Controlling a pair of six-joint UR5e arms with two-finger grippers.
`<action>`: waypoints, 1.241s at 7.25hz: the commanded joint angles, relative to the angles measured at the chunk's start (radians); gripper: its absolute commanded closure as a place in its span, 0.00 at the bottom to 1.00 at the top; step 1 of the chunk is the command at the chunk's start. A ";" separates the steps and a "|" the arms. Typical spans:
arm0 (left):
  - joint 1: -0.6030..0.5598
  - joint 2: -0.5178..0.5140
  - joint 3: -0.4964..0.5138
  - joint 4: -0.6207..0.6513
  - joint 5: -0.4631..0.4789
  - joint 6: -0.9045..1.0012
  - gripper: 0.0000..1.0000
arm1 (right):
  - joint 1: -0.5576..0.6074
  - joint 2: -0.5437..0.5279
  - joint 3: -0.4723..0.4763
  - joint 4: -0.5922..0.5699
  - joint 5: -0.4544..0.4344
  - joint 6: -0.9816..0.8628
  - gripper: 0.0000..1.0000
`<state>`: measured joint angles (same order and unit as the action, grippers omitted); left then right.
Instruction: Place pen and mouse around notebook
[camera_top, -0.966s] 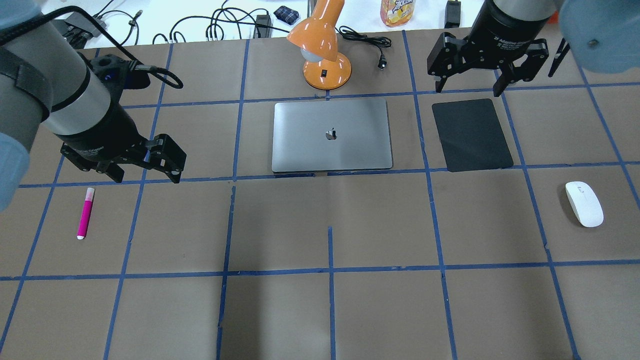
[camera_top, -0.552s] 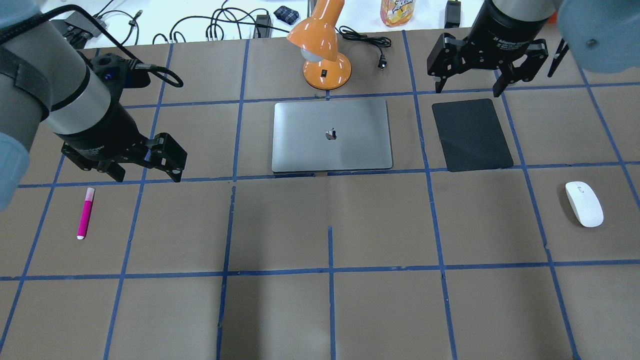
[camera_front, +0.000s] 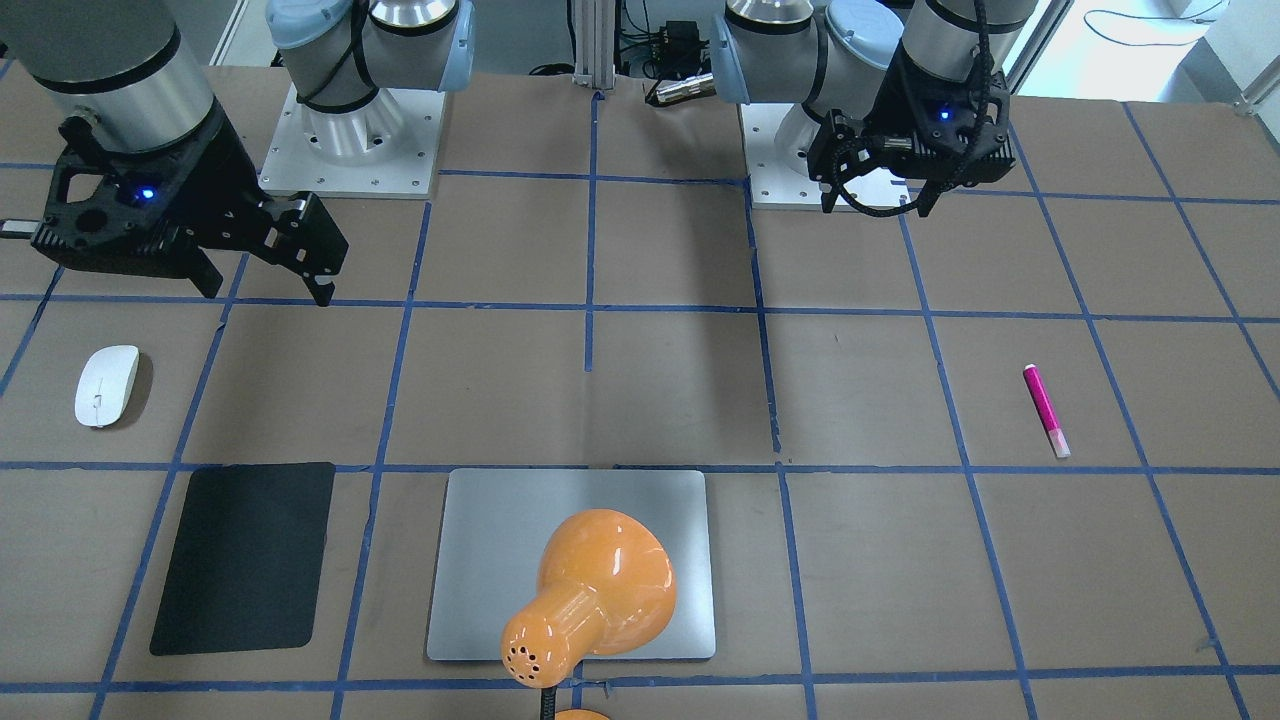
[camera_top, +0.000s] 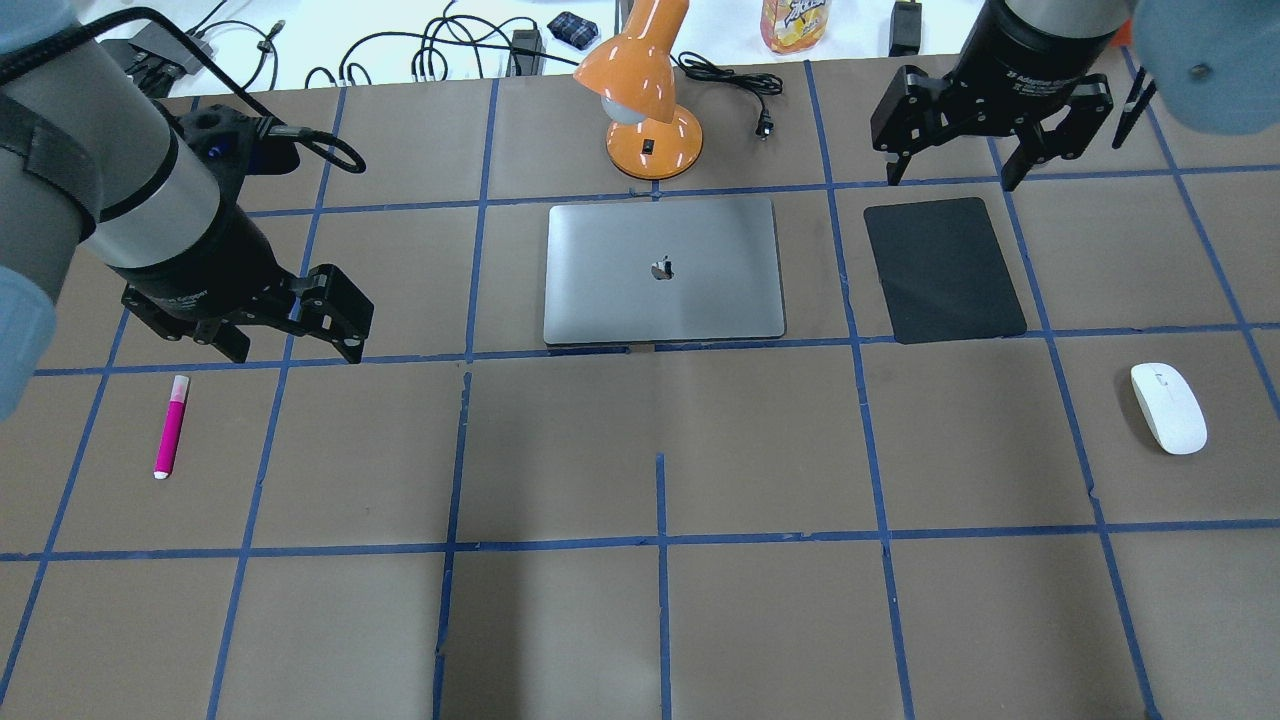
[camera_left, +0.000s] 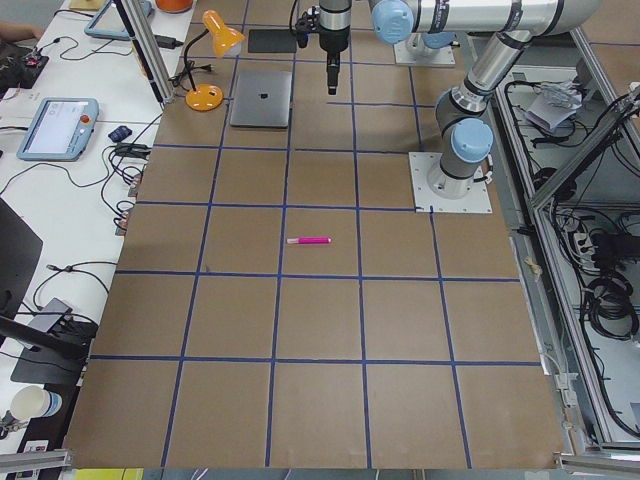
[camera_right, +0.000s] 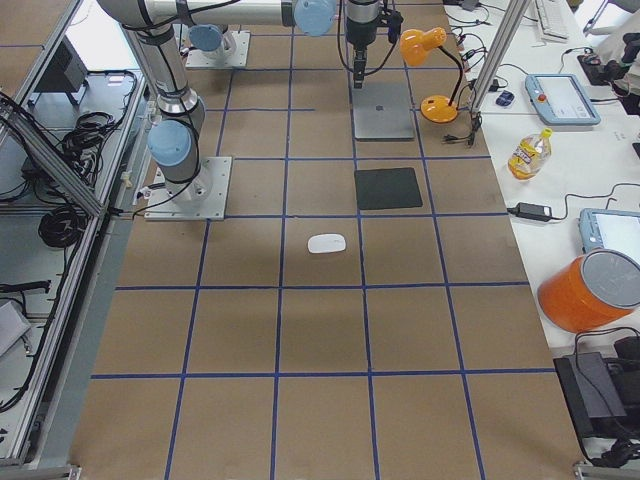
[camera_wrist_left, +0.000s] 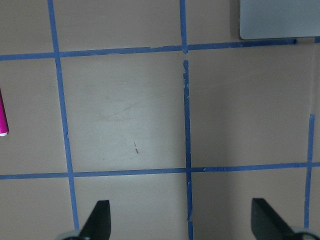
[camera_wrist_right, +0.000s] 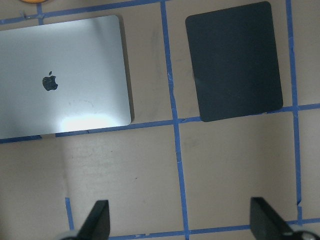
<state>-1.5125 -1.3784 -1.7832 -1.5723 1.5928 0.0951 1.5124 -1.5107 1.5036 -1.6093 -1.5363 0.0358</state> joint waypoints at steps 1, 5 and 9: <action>0.000 0.004 -0.002 0.000 0.002 0.009 0.00 | -0.175 0.001 -0.025 0.038 0.001 -0.180 0.00; 0.061 0.002 0.007 0.059 0.013 0.018 0.00 | -0.525 0.115 0.201 -0.140 -0.011 -0.694 0.00; 0.442 -0.063 -0.007 0.167 -0.001 0.305 0.00 | -0.629 0.220 0.498 -0.640 -0.059 -0.872 0.00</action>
<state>-1.1944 -1.4071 -1.7837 -1.4694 1.5958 0.2606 0.9225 -1.3369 1.9368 -2.1268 -1.5846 -0.8035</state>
